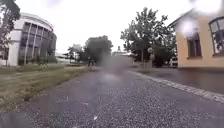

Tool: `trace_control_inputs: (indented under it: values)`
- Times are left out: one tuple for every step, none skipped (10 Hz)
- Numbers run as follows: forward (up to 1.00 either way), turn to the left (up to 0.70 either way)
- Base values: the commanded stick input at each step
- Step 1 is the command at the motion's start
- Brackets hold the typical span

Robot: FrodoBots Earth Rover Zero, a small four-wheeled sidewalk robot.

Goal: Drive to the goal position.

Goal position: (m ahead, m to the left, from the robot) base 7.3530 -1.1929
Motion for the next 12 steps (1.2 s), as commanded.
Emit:
trace_control_inputs:
  values:
    - [0.7, 0.0]
    - [0.7, 0.0]
    - [0.7, 0.0]
    - [0.7, 0.0]
    - [0.7, 0.0]
    - [0.7, 0.0]
    - [0.7, 0.0]
    - [0.7, 0.0]
    - [0.7, 0.0]
    - [0.7, 0.0]
    - [0.7, 0.0]
    - [0.7, 0.0]
